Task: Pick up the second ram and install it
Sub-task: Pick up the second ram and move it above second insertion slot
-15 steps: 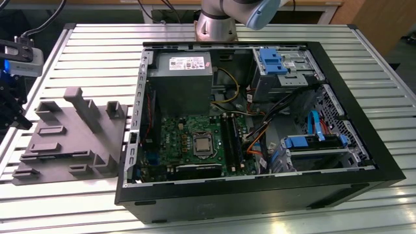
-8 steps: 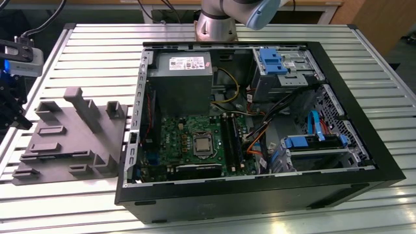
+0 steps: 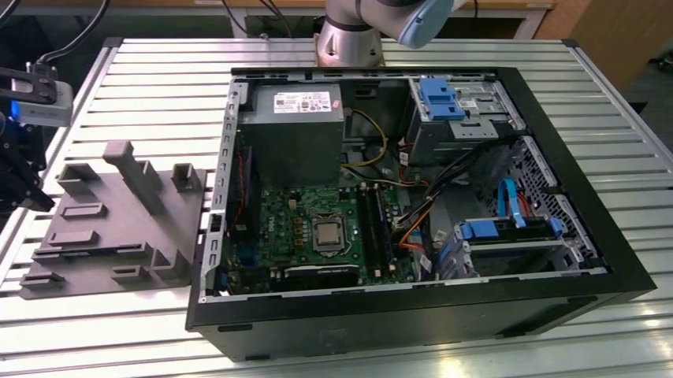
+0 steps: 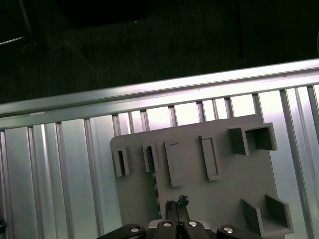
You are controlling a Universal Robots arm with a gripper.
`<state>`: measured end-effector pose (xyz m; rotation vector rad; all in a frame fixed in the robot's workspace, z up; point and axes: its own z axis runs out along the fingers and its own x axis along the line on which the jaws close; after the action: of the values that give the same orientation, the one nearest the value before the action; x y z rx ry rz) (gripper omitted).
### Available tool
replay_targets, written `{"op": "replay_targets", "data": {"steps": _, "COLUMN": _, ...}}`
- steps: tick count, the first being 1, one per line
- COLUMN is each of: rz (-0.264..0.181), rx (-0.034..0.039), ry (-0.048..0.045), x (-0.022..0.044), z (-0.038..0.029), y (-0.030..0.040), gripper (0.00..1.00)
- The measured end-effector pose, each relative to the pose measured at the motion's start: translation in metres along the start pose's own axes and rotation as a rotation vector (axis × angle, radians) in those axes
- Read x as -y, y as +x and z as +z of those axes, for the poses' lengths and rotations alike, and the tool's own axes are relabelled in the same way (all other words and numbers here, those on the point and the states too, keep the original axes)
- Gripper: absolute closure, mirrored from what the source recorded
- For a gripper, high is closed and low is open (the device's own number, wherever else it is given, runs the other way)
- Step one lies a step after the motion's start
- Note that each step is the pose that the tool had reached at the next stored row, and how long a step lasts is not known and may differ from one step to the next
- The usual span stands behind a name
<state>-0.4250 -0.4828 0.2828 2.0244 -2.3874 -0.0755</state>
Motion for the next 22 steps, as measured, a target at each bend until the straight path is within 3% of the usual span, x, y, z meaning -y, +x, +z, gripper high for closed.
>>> {"op": "replay_targets", "data": {"steps": 22, "rz": -0.026, "rx": -0.0013, "ry": -0.0005, "x": 0.0004, "z": 0.0074, "y": 0.0002, "gripper": 0.89}}
